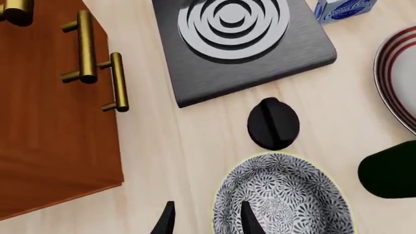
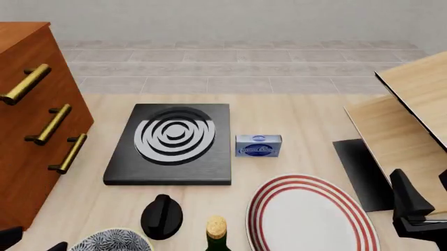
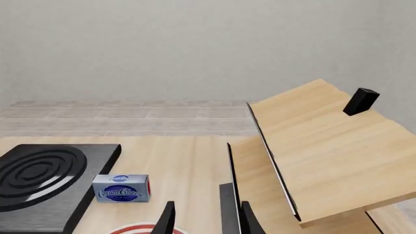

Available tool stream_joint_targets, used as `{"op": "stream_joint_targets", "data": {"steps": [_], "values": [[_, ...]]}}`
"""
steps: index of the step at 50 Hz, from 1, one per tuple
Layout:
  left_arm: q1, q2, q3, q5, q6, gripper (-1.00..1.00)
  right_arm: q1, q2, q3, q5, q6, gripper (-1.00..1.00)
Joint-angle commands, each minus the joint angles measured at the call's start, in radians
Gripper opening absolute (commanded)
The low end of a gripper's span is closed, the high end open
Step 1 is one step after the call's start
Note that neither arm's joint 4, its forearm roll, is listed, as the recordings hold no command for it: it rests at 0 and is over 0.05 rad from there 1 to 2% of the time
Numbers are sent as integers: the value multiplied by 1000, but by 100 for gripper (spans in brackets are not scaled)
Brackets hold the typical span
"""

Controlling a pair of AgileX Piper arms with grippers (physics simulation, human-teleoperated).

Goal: Put the bowl on the top of the cabinet.

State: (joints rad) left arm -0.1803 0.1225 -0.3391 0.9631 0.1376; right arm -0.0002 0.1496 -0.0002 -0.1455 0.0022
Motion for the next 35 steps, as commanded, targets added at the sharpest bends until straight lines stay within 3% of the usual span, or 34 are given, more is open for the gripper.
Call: {"op": "stream_joint_targets", "data": {"steps": [1,35], "values": [[4,8,46,-31,16,100,0,0,0,0,0,100],[14,49,135,-98,52,100,0,0,0,0,0,100]]}}
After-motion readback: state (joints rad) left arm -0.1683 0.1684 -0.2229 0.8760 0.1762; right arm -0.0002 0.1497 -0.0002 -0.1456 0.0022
